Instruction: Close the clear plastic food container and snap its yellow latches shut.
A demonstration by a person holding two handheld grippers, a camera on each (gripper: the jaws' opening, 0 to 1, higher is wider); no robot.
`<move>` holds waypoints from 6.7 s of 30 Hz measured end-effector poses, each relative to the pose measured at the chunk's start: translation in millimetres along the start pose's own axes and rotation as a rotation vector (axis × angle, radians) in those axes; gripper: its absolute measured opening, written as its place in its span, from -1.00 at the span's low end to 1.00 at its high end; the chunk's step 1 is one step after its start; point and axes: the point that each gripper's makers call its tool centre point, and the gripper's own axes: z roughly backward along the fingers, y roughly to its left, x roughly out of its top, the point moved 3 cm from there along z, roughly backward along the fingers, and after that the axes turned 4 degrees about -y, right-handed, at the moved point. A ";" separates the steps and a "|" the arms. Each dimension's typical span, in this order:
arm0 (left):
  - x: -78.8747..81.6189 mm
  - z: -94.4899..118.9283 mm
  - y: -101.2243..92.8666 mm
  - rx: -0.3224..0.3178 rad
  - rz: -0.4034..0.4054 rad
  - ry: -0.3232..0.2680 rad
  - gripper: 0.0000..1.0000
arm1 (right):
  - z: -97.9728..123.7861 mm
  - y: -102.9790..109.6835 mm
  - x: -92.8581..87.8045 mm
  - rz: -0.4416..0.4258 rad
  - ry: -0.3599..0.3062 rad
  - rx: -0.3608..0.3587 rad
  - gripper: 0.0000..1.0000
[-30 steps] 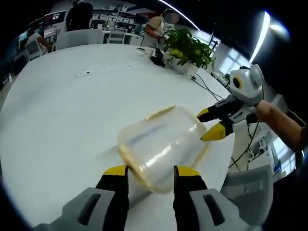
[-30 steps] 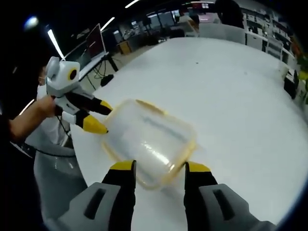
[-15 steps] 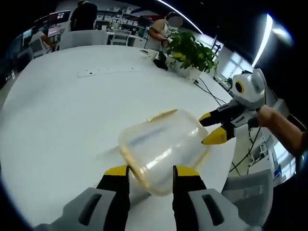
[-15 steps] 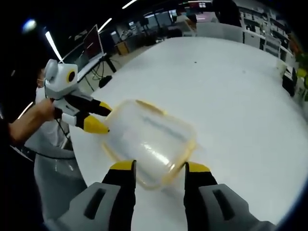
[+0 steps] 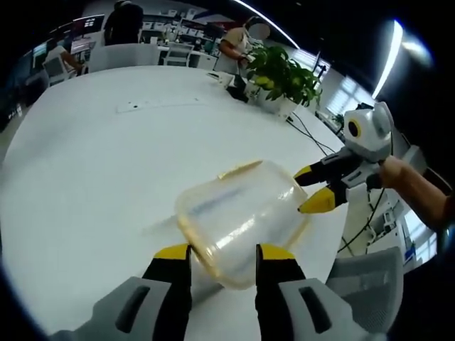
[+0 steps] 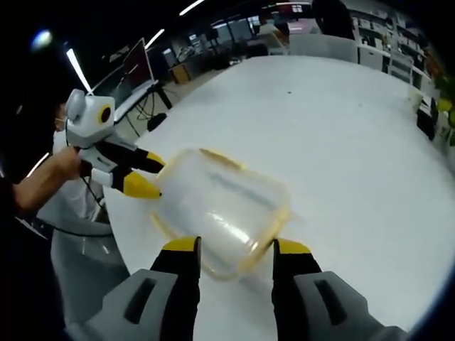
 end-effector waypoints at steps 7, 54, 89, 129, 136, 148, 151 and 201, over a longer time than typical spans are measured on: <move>-6.9 8.1 3.4 -0.001 0.001 0.004 -0.44 | -2.7 9.6 -3.5 -0.020 -0.003 0.014 -0.28; -62.0 63.5 6.9 0.006 0.024 0.034 -0.43 | -6.2 77.0 -34.9 -0.013 0.029 0.065 -0.27; -71.0 77.9 7.0 0.012 0.045 0.033 -0.46 | -0.1 84.2 -35.9 0.072 0.033 0.071 -0.27; -39.1 60.9 -32.3 -0.133 -0.276 0.033 -0.58 | -16.8 104.5 13.6 0.359 -0.030 0.150 -0.68; -38.6 52.5 -39.4 -0.167 -0.327 0.053 -0.62 | -27.6 112.2 18.9 0.415 -0.029 0.179 -0.77; -38.1 42.8 -50.3 -0.220 -0.408 0.074 -0.67 | -45.5 123.9 22.2 0.494 -0.001 0.235 -0.86; -39.7 41.5 -53.5 -0.234 -0.433 0.077 -0.67 | -47.7 124.5 22.1 0.510 0.008 0.247 -0.83; -66.2 43.4 -70.0 -0.203 -0.930 0.018 -0.36 | -64.9 110.2 27.0 0.686 0.265 0.452 -0.33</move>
